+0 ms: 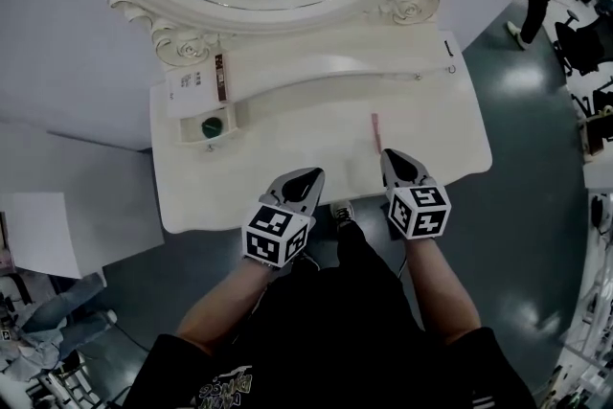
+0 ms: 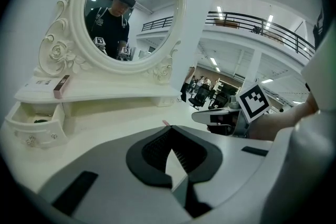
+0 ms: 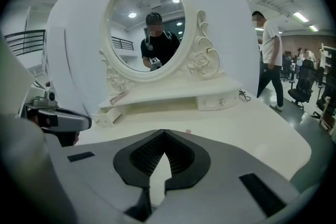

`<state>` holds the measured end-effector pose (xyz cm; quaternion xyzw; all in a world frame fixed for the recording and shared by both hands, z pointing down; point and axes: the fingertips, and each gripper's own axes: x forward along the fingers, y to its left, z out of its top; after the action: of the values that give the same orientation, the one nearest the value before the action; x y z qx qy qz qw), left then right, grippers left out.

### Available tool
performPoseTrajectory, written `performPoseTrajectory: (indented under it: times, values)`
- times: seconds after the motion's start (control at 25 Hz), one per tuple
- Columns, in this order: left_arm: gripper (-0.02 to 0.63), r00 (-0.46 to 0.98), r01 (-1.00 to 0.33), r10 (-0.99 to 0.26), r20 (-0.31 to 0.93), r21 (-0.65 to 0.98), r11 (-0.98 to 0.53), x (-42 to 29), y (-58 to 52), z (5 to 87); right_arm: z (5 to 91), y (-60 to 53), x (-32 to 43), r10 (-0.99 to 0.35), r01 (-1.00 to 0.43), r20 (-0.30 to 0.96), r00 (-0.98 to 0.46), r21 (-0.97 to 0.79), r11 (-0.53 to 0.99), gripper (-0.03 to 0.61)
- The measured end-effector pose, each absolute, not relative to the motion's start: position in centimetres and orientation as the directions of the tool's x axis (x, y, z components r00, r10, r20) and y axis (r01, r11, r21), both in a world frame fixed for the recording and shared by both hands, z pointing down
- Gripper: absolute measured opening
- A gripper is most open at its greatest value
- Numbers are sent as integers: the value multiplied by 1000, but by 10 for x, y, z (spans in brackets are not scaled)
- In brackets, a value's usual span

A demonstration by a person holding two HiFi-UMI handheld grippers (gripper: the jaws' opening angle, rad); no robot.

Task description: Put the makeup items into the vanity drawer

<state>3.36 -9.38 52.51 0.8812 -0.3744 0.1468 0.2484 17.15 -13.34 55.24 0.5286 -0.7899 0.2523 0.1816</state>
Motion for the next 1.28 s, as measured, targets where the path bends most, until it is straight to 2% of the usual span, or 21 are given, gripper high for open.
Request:
performPoseTrajectory:
  times: [0.64,0.8,1.28]
  values:
    - [8,661,-745,-555,505,356,-564,58,-122,562,606,-172,182,-661,-918,642,-388,-205,340,35]
    - [8,657,-749,-552,514,360,-556,60,-129,570,619,-182,182,-634,-916,667,-391,-211,342,101]
    - [8,646,-761,-560,518,379,-527,61,-145,579,653,-197,185,-540,-926,767,-346,-186,329,130]
